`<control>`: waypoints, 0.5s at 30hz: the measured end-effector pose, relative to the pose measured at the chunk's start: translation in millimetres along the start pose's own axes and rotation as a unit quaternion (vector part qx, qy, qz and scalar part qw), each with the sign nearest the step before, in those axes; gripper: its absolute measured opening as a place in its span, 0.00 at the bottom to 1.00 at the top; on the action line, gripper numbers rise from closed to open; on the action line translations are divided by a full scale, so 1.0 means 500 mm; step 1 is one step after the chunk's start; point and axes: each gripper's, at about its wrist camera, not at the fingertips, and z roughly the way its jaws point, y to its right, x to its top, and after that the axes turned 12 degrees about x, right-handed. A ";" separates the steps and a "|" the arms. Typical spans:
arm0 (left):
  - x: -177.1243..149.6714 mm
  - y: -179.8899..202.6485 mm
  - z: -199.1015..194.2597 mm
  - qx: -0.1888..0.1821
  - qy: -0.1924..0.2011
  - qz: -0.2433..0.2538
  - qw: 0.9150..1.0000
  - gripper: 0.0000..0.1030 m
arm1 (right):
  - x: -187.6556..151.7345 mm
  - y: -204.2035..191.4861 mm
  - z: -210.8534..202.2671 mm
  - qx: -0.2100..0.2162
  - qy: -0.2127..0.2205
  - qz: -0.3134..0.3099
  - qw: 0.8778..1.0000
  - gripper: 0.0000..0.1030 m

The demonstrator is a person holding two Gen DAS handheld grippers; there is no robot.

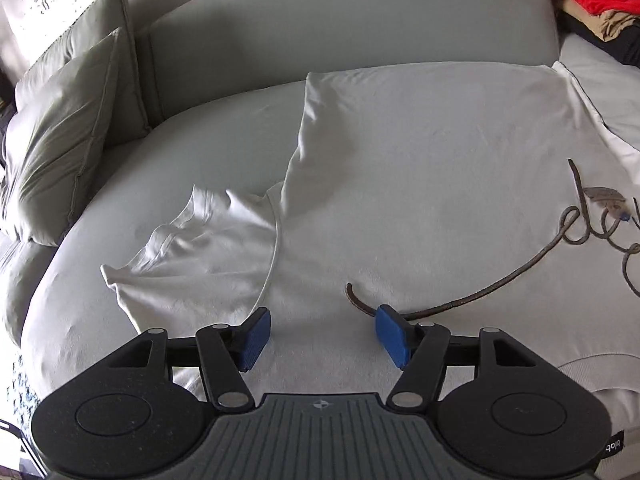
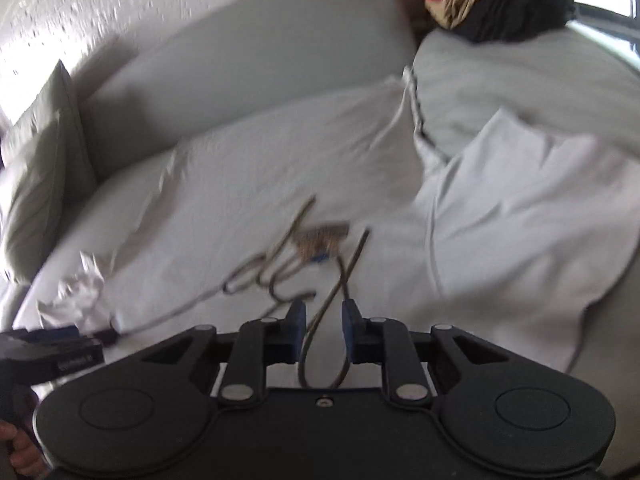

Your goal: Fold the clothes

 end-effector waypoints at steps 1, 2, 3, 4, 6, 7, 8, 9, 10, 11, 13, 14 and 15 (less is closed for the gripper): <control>-0.005 0.000 -0.005 -0.002 -0.005 0.004 1.000 0.61 | -0.006 -0.004 0.017 -0.003 -0.017 -0.002 1.000 0.20; -0.018 0.004 -0.014 -0.004 -0.008 0.010 1.000 0.61 | -0.015 -0.015 0.012 -0.007 -0.024 -0.018 1.000 0.20; -0.038 0.004 -0.039 -0.006 -0.007 0.017 1.000 0.61 | -0.024 -0.026 0.006 -0.011 -0.030 -0.035 0.999 0.20; -0.053 0.003 -0.053 -0.010 -0.005 0.029 1.000 0.61 | -0.034 -0.037 0.001 -0.015 -0.036 -0.052 0.998 0.20; -0.085 -0.003 -0.083 -0.021 0.005 0.056 0.998 0.61 | -0.062 -0.041 -0.038 -0.006 -0.053 -0.075 0.996 0.20; -0.101 -0.008 -0.099 -0.028 0.013 0.069 0.997 0.61 | -0.076 -0.040 -0.058 -0.003 -0.062 -0.080 0.995 0.19; -0.119 -0.013 -0.116 -0.032 0.025 0.081 0.996 0.60 | -0.088 -0.030 -0.079 0.004 -0.067 -0.068 0.995 0.19; -0.136 -0.017 -0.130 -0.035 0.038 0.092 0.994 0.58 | -0.100 -0.019 -0.100 0.012 -0.071 -0.056 0.996 0.19; -0.154 -0.022 -0.147 -0.042 0.050 0.099 0.993 0.52 | -0.112 -0.007 -0.123 0.018 -0.067 -0.044 0.997 0.19; -0.170 -0.027 -0.163 -0.051 0.061 0.101 0.992 0.52 | -0.127 -0.002 -0.140 0.017 -0.064 -0.032 0.997 0.19; -0.194 -0.042 -0.190 -0.089 0.072 0.089 0.989 0.46 | -0.156 0.010 -0.175 0.014 -0.060 -0.009 0.998 0.20; -0.198 -0.051 -0.203 -0.108 0.087 0.075 0.988 0.49 | -0.168 0.016 -0.188 0.013 -0.047 0.001 0.999 0.20; -0.202 -0.060 -0.216 -0.127 0.101 0.060 0.985 0.55 | -0.170 0.019 -0.202 0.023 -0.026 0.010 0.999 0.20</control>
